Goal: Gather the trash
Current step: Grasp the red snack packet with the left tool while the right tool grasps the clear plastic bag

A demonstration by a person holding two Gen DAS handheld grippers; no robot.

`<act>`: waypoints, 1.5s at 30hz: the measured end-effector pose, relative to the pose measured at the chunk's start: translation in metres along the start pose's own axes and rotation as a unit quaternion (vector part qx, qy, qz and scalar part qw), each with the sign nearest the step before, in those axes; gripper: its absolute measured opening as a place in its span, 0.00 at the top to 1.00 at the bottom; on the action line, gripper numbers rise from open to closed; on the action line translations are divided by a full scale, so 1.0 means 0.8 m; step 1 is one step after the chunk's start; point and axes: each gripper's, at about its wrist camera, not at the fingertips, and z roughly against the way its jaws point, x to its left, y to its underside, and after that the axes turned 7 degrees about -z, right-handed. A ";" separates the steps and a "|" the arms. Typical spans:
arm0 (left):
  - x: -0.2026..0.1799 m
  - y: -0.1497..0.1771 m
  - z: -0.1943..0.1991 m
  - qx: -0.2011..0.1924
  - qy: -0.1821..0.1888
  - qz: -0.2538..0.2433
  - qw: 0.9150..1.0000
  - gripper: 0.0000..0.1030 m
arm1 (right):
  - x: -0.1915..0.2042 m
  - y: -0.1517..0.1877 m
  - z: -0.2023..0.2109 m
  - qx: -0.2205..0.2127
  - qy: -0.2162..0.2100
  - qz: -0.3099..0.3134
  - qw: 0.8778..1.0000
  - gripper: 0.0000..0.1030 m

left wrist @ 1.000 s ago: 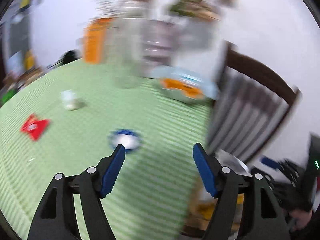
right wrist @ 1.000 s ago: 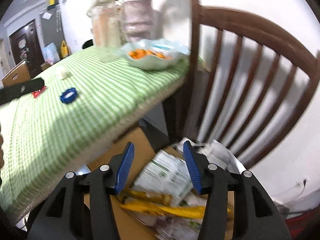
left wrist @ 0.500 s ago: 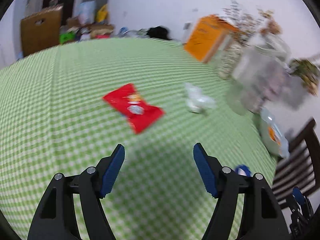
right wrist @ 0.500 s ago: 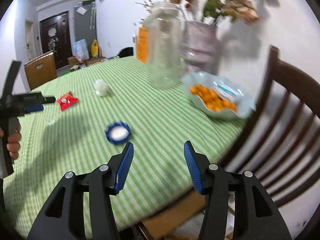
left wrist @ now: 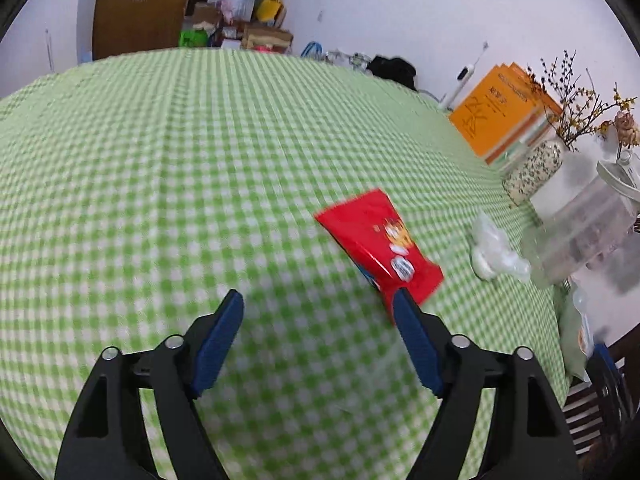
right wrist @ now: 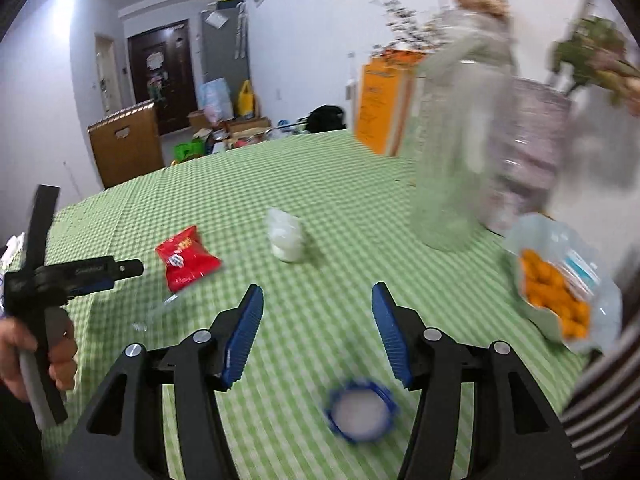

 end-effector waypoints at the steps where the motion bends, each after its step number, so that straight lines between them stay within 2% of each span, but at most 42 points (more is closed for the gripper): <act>1: 0.004 -0.002 -0.002 -0.006 0.002 -0.002 1.000 0.26 | 0.004 -0.004 -0.010 0.003 -0.001 -0.002 1.000 0.47; 5: 0.000 0.001 -0.008 -0.003 0.023 -0.008 1.000 0.26 | 0.016 -0.017 -0.066 0.013 -0.014 -0.022 1.000 0.47; 11: -0.021 -0.005 -0.032 0.015 0.009 -0.009 1.000 0.24 | -0.003 -0.030 -0.137 0.028 -0.033 -0.112 0.993 0.47; 12: -0.026 -0.008 -0.036 0.014 0.004 -0.013 1.000 0.24 | -0.006 -0.031 -0.144 0.031 -0.039 -0.122 0.991 0.49; 13: -0.033 -0.011 -0.039 0.012 -0.004 -0.019 1.000 0.24 | -0.008 -0.030 -0.148 0.033 -0.046 -0.126 0.990 0.65; 14: -0.039 -0.012 -0.044 0.010 -0.010 -0.024 1.000 0.21 | -0.011 -0.027 -0.151 0.035 -0.057 -0.132 0.989 0.87; 15: -0.042 -0.010 -0.047 0.010 -0.013 -0.028 0.999 0.17 | -0.012 -0.024 -0.148 0.030 -0.058 -0.134 0.989 0.87; 21: -0.073 -0.023 -0.089 0.041 -0.054 -0.036 0.997 0.14 | -0.022 -0.016 -0.130 0.002 -0.081 -0.165 0.983 0.89; 24: -0.088 -0.028 -0.100 0.030 -0.078 -0.057 0.995 0.14 | -0.027 -0.019 -0.120 -0.008 -0.089 -0.174 0.981 0.89; 26: -0.093 -0.029 -0.103 0.024 -0.077 -0.066 0.995 0.15 | -0.033 -0.017 -0.117 -0.009 -0.091 -0.184 0.979 0.89; 29: -0.097 -0.020 -0.099 -0.003 -0.102 -0.092 0.991 0.40 | -0.037 -0.014 -0.126 0.007 -0.089 -0.195 0.977 0.89; 33: -0.095 -0.011 -0.078 -0.014 -0.094 -0.109 0.990 0.57 | -0.030 -0.016 -0.124 0.006 -0.097 -0.183 0.978 0.89; 39: -0.076 -0.019 -0.002 -0.058 -0.089 -0.120 0.987 0.58 | -0.019 -0.019 -0.113 0.001 -0.096 -0.161 0.982 0.89; 42: -0.068 -0.023 0.042 -0.079 -0.075 -0.114 0.988 0.58 | -0.012 -0.019 -0.069 -0.026 -0.099 -0.149 0.984 0.89; 45: -0.064 -0.015 0.084 -0.100 -0.062 -0.110 0.987 0.58 | -0.006 -0.014 -0.018 -0.043 -0.125 -0.137 0.982 0.89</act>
